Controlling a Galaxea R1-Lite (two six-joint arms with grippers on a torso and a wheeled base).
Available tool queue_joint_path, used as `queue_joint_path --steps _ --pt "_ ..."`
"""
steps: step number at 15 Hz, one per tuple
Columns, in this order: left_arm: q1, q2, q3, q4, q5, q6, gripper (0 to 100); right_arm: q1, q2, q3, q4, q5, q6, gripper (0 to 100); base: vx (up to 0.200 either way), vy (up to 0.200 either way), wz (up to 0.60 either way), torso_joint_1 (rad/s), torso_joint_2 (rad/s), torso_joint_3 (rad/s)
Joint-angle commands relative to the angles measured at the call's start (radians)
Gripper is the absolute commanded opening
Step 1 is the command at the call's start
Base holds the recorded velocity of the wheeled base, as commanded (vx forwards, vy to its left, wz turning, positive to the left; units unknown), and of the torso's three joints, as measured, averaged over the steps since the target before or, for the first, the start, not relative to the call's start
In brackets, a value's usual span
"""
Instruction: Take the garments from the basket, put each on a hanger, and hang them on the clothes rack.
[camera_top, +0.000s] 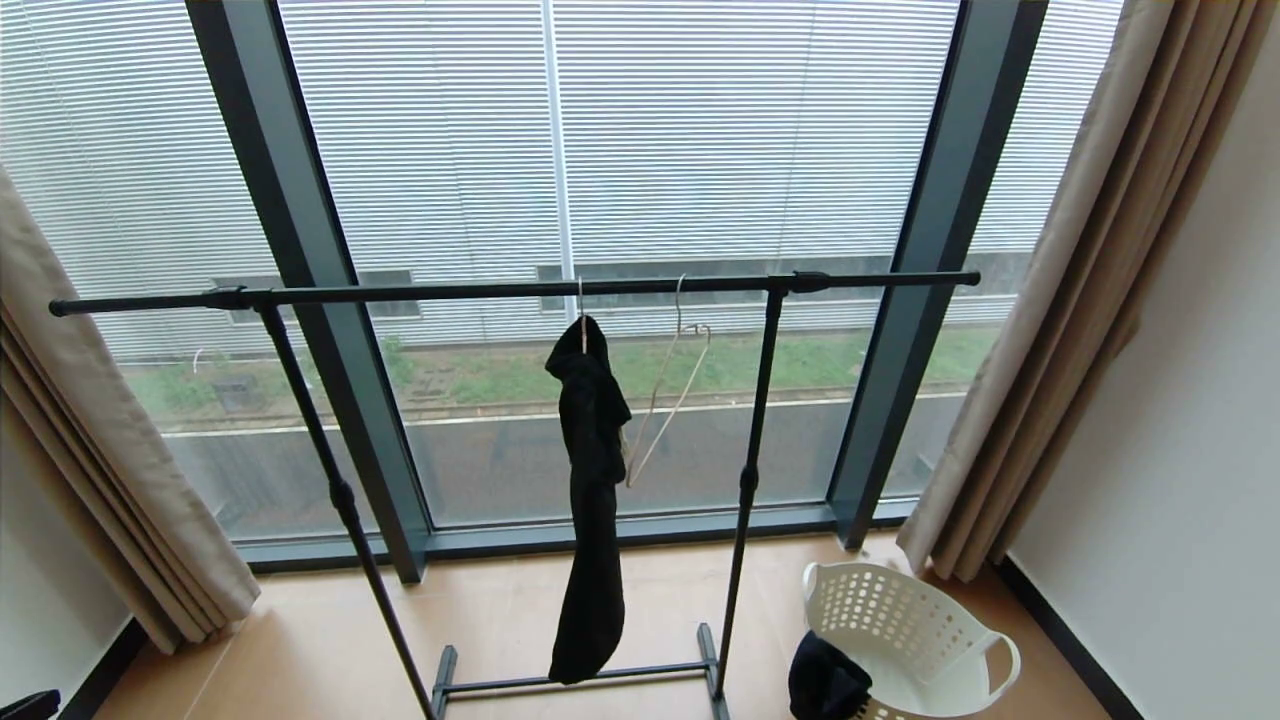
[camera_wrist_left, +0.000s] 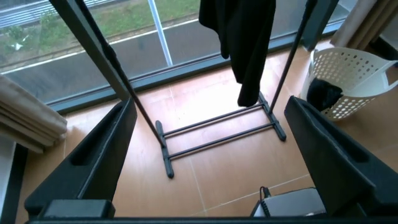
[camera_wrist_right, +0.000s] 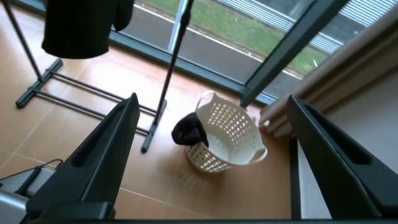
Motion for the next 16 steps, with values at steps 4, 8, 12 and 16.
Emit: queue_joint_path --steps 4,8,12,16 --pt "0.066 -0.098 0.063 0.001 0.002 0.011 100 -0.152 -0.235 0.088 -0.036 -0.009 0.152 100 0.0 0.0 0.0 0.0 0.0 0.0" --pt "0.231 -0.192 0.096 0.001 0.005 0.108 100 -0.211 -0.277 0.09 -0.035 -0.015 0.154 100 0.0 0.0 0.0 0.0 0.0 0.0" --pt "0.33 -0.411 0.158 0.0 -0.007 0.163 100 -0.218 -0.278 0.09 -0.035 -0.015 0.158 100 0.0 0.0 0.0 0.0 0.0 0.0" --pt "0.332 -0.443 0.179 -0.002 -0.164 -0.007 100 -0.219 -0.278 0.09 -0.036 -0.011 0.158 100 0.0 0.0 0.0 0.0 0.0 0.0"
